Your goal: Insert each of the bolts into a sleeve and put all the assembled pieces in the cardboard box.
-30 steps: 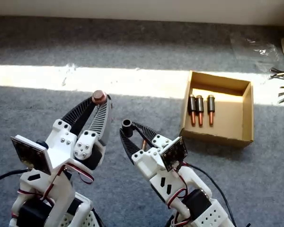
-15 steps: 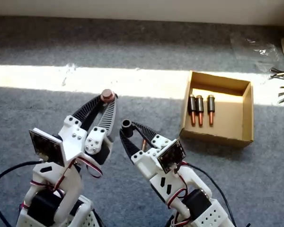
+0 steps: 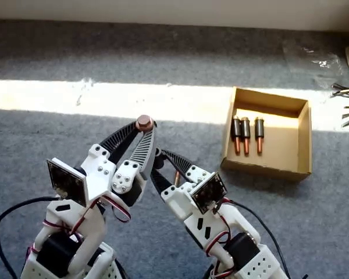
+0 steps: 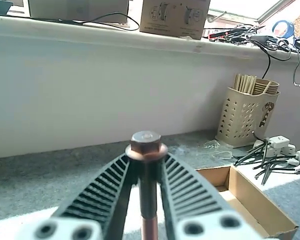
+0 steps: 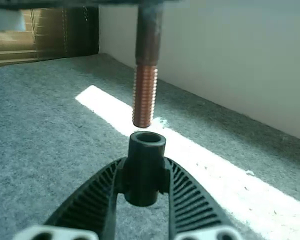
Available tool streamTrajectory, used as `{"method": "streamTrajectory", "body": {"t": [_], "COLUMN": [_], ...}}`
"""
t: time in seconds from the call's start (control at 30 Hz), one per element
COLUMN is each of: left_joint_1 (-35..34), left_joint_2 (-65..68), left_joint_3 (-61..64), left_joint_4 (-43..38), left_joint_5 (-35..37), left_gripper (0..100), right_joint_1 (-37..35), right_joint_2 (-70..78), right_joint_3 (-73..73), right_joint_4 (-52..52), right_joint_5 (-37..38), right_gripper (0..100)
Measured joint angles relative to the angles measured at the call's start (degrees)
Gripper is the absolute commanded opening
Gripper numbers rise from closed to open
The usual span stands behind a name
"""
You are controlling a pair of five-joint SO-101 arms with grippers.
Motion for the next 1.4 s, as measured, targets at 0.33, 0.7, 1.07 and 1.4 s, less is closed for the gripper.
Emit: {"method": "streamTrajectory", "body": {"t": [0.33,0.7,1.07,1.4], "left_joint_1": [0.35,0.18,0.18,0.44], "left_joint_2": [0.18,0.18,0.18,0.18], "left_joint_3": [3.08,3.16,3.16,3.16], "left_joint_4": [-3.43,-3.96,-2.64,1.85], "left_joint_5": [-0.09,-0.09,-0.09,-0.09], "left_gripper": [1,1,1,1], "right_joint_1": [0.00,0.00,0.00,-0.18], "right_joint_2": [0.00,0.00,0.00,0.00], "right_joint_3": [0.00,0.00,0.00,0.00], "right_joint_4": [0.00,0.00,0.00,0.00], "right_joint_5": [0.00,0.00,0.00,0.09], "right_gripper": [0.4,0.4,0.4,0.4]}}
